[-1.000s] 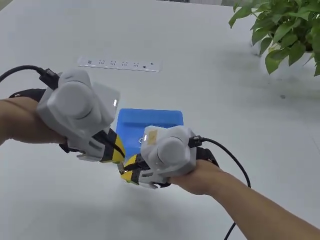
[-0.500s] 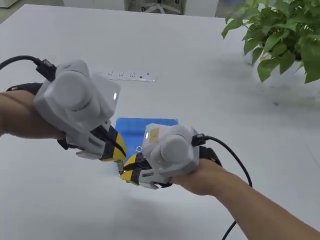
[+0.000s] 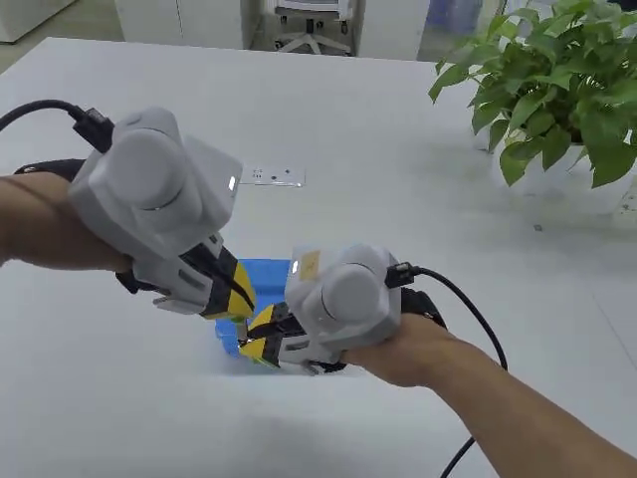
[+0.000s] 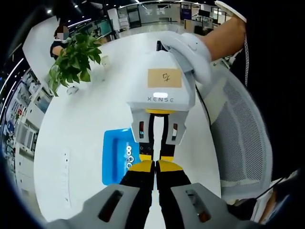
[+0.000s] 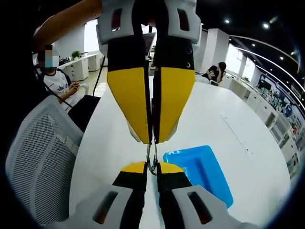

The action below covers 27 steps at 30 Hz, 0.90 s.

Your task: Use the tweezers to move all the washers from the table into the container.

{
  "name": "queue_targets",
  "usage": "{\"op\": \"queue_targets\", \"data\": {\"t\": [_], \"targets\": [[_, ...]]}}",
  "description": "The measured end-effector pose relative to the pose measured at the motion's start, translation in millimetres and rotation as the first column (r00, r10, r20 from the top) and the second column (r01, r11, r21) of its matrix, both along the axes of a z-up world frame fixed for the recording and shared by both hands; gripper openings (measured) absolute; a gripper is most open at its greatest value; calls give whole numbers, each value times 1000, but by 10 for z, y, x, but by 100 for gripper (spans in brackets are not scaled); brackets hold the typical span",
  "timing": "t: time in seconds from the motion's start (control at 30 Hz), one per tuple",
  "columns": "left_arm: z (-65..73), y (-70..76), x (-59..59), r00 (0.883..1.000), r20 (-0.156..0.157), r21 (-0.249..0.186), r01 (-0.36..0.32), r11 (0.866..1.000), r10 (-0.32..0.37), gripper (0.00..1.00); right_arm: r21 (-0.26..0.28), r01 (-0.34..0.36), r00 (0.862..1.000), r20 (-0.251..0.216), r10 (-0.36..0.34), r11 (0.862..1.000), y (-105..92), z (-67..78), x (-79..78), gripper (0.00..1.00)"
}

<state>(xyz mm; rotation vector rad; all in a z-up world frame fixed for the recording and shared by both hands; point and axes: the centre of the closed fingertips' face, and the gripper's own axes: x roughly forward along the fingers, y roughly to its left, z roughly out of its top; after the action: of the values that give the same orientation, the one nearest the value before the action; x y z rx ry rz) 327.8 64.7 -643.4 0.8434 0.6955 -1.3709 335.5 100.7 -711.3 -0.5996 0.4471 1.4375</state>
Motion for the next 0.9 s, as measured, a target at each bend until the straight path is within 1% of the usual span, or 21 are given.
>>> {"op": "queue_targets", "data": {"t": [0.17,0.37,0.53,0.6,0.9], "targets": [[42,-50,105,1000,22,-14,10,1000,-10,5,2,15,1000,16,-15,1000,-35,45,118,9],[29,-82,189,999,29,-23,21,1000,-20,5,-7,27,999,30,-27,1000,-80,27,226,9],[-7,-103,275,999,40,-27,28,999,-26,5,-11,39,999,33,-39,999,-119,-4,308,9],[-22,-110,308,999,41,-32,28,999,-27,5,-11,43,999,31,-43,999,-133,-19,342,9],[-124,-125,450,999,43,-27,31,999,-30,5,-19,61,998,32,-60,998,-189,-127,487,9]]}}
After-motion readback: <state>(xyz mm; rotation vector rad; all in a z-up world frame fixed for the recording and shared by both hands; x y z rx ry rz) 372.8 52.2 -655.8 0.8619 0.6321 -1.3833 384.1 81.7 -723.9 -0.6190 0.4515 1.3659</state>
